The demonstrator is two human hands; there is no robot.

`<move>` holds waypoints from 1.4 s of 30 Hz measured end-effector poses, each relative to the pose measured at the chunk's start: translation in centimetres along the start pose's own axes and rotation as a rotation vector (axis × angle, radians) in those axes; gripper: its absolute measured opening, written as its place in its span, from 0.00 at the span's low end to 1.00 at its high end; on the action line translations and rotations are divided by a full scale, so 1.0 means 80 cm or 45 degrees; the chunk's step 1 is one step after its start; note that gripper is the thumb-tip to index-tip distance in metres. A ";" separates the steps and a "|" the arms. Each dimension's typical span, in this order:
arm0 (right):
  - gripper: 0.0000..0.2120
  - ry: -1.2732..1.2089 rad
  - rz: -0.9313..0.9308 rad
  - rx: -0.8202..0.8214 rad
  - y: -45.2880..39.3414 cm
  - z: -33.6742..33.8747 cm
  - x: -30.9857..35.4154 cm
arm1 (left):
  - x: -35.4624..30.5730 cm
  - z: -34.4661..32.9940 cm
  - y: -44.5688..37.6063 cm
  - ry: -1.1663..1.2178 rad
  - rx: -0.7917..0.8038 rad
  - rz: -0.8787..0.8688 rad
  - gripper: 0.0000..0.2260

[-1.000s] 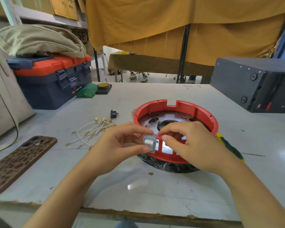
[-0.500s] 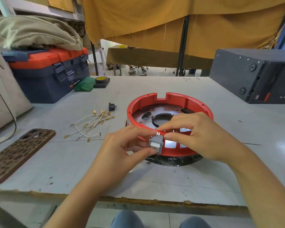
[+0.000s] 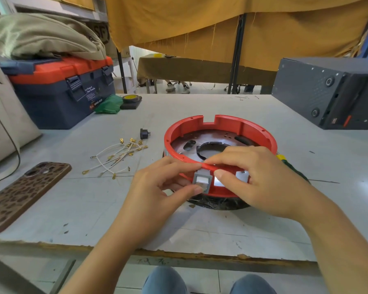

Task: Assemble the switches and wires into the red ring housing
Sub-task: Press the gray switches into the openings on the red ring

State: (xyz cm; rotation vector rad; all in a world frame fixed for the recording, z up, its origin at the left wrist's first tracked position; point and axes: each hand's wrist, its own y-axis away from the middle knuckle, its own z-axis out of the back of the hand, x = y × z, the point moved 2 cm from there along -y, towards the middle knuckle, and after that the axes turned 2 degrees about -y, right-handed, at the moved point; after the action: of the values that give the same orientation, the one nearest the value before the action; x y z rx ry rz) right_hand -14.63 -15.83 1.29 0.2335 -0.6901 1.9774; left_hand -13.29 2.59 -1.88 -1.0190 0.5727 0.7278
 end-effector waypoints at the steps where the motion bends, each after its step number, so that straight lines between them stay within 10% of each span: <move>1: 0.14 -0.001 0.004 0.002 0.002 0.000 0.003 | 0.000 -0.001 0.000 -0.024 -0.013 -0.005 0.14; 18: 0.23 0.088 -0.085 -0.094 0.002 -0.012 0.005 | 0.008 0.010 -0.014 -0.554 0.036 -0.127 0.21; 42: 0.15 -0.105 -0.153 -0.042 0.000 -0.001 0.002 | 0.031 0.014 -0.034 -0.190 0.204 -0.009 0.11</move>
State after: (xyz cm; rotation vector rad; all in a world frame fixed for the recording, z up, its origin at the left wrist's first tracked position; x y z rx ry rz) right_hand -14.69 -15.64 1.26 0.3307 -0.7439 1.8487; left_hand -9.51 3.40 -1.72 -0.8106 0.4894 0.7332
